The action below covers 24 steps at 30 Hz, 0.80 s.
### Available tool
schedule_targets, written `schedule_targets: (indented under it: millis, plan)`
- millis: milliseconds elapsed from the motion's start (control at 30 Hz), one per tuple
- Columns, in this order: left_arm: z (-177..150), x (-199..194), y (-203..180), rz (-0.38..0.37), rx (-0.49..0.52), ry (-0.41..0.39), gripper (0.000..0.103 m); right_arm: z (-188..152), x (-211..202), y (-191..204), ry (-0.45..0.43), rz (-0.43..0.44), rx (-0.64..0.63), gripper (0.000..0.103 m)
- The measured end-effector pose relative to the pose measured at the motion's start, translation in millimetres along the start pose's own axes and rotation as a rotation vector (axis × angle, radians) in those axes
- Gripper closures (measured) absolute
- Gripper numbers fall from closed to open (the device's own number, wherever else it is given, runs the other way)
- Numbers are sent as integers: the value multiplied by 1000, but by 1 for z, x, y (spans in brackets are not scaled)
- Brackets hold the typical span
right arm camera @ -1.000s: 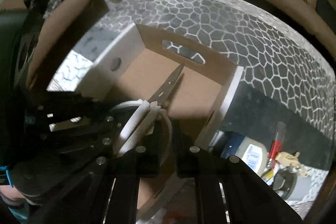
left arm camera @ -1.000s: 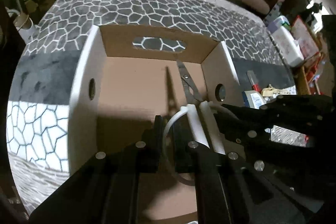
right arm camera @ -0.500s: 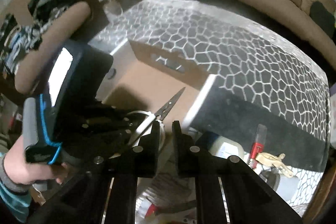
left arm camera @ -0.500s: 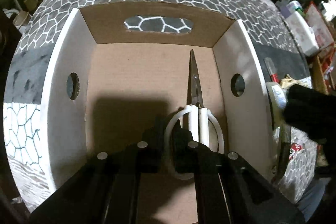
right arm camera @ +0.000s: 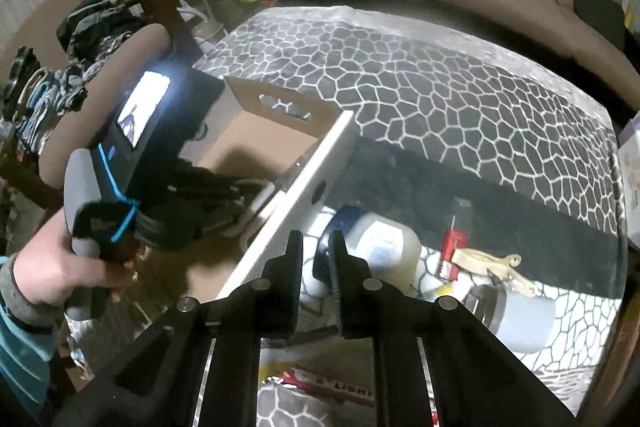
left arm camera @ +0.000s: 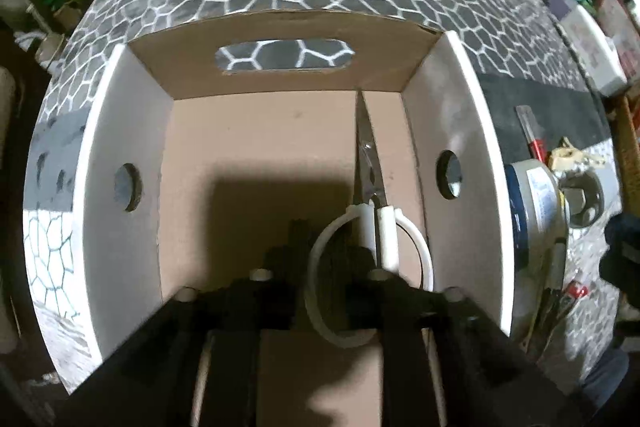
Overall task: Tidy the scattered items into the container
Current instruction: 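Lower the scissors into the box and open the right gripper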
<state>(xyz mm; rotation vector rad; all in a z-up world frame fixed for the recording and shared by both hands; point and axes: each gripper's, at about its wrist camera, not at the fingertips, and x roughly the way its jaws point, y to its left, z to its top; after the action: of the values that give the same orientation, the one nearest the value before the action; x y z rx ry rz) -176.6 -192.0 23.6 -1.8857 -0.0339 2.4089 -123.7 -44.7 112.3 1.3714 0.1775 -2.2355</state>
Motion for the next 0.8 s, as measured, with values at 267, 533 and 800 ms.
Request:
schedule_targets:
  millis: [267, 533, 800]
  plan:
    - [-8, -17, 32, -132, -170, -31, 36, -14, -4, -4, -2, 15, 15, 82]
    - [-16, -28, 27, -99, -162, -37, 36, -20, -11, -2, -8, 36, 21, 82]
    - [-38, -64, 18, -57, -139, -130, 15, -28, -27, -1, -56, 67, 55, 49]
